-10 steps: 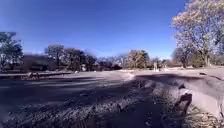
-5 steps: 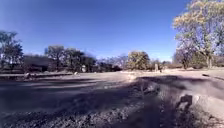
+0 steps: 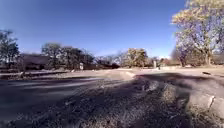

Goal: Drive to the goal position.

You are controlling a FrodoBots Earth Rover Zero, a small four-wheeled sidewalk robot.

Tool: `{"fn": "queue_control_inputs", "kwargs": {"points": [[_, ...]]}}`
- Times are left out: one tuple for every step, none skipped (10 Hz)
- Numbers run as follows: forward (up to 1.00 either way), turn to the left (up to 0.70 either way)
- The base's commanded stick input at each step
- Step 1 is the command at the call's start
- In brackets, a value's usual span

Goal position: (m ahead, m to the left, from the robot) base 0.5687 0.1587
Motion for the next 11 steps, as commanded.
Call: {"fn": "queue_control_inputs", "kwargs": {"points": [[0.70, 0.00], [0.70, 0.00], [0.70, 0.00], [0.70, 0.00], [0.70, 0.00], [0.70, 0.00], [0.70, 0.00], [0.70, 0.00], [0.70, 0.00], [0.70, 0.00], [0.70, 0.00]]}}
